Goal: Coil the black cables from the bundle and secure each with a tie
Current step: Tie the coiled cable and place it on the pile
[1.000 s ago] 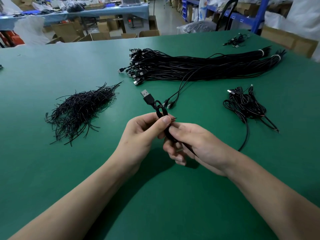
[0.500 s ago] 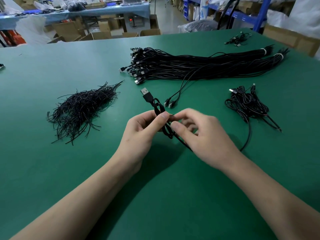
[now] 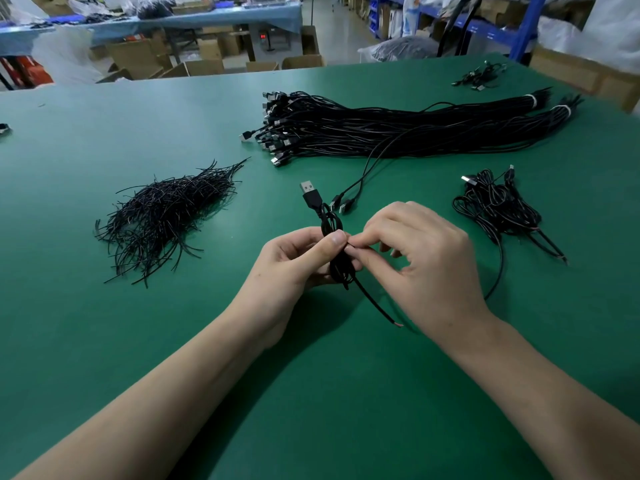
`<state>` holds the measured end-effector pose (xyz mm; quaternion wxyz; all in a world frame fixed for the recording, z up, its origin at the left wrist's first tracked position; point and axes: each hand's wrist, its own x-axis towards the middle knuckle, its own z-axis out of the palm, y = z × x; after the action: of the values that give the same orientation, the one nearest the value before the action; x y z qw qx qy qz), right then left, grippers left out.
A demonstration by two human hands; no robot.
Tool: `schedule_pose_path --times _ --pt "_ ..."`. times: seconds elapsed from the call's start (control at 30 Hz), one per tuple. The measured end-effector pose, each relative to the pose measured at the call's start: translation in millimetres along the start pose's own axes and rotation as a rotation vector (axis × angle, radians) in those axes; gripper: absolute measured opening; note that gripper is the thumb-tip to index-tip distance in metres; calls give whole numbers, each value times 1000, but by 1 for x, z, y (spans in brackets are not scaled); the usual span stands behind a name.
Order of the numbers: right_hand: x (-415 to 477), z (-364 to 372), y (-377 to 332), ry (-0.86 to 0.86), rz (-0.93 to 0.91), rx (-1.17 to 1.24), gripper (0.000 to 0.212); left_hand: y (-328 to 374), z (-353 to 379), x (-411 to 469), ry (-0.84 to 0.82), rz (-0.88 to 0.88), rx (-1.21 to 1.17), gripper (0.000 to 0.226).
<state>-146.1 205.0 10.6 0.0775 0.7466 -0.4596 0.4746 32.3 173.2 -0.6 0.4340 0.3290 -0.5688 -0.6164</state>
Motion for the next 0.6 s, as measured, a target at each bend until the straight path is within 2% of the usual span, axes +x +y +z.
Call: schedule_pose_path --times 0.2,0.27,0.33,0.43,0.6 --pt "-1 1 0 -27 -44 -3 9 -3 -3 2 64 -16 -40 42" --pt "0 0 -2 -58 83 166 13 -1 -1 2 68 16 -11 32" --pt "2 -1 -2 -86 285 357 18 2 2 0 69 78 69 22" --pt "3 -2 4 -208 499 507 15 6 4 -2 69 158 167 19" --pt "5 -5 12 -386 613 731 12 9 2 -4 44 181 207 20"
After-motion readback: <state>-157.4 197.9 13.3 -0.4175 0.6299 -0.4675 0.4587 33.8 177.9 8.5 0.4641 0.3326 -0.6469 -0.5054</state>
